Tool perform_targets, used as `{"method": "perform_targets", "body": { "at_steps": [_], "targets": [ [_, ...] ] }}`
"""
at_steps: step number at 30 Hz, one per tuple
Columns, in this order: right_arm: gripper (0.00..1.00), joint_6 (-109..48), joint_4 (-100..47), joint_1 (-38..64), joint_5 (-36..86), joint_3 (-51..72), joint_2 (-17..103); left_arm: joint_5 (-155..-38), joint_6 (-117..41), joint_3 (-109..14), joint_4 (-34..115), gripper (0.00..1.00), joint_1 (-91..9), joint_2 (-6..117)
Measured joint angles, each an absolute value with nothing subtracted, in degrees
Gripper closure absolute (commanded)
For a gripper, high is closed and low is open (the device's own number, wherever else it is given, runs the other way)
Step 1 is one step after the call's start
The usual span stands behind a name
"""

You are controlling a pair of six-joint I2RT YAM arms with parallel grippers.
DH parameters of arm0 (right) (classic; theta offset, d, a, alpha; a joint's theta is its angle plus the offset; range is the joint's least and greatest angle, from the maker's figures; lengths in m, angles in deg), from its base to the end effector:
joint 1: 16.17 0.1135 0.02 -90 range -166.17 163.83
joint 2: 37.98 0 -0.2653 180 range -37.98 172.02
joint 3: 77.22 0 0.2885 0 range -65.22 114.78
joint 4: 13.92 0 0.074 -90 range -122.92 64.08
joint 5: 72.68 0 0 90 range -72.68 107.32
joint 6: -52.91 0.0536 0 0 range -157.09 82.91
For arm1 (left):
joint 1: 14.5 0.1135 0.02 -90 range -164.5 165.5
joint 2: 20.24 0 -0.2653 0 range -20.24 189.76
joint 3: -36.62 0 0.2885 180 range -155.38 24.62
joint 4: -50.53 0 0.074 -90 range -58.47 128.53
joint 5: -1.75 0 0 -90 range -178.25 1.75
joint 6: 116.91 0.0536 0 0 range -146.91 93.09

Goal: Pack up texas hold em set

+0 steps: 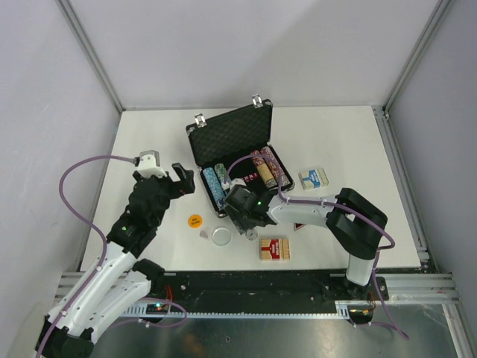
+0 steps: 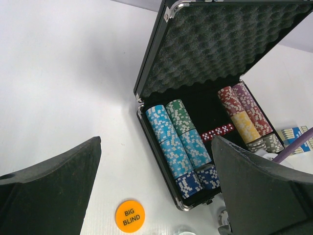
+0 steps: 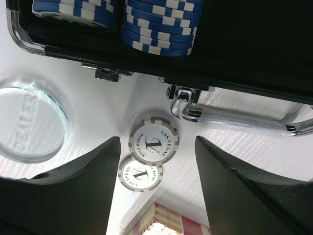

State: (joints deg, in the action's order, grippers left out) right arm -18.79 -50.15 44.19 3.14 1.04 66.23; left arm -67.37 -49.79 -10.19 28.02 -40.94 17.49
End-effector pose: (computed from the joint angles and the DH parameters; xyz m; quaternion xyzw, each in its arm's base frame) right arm 0.2109 0.3441 0.1330 -0.3180 0.9097 0.0585 0.2605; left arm 0.2017 -0.0790 0.2926 -0.0882 0.7751 -0.1250 0.6131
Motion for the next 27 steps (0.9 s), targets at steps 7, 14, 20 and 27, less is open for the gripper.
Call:
{"method": "perform_targets", "body": {
  "at_steps": [7,14,20,27],
  "targets": [
    [0.34,-18.6,-51.3,44.1,3.3,1.0,66.2,-67.3,-49.7,-10.2,28.0,0.0,-40.9,17.5],
    [0.36,-17.9,-51.6,43.7,5.0,1.0,66.6,-66.9,-49.3,-9.6,28.0,0.0,-40.9,17.5],
    [0.41,-17.4,-51.4,42.5,7.4,1.2,67.3,-66.7,-49.3,-9.6,28.0,0.0,-40.9,17.5],
    [0.61,-17.4,-51.6,41.8,8.0,1.4,67.4,-66.2,-48.9,-9.6,27.9,0.0,-40.9,17.5]
  ]
}}
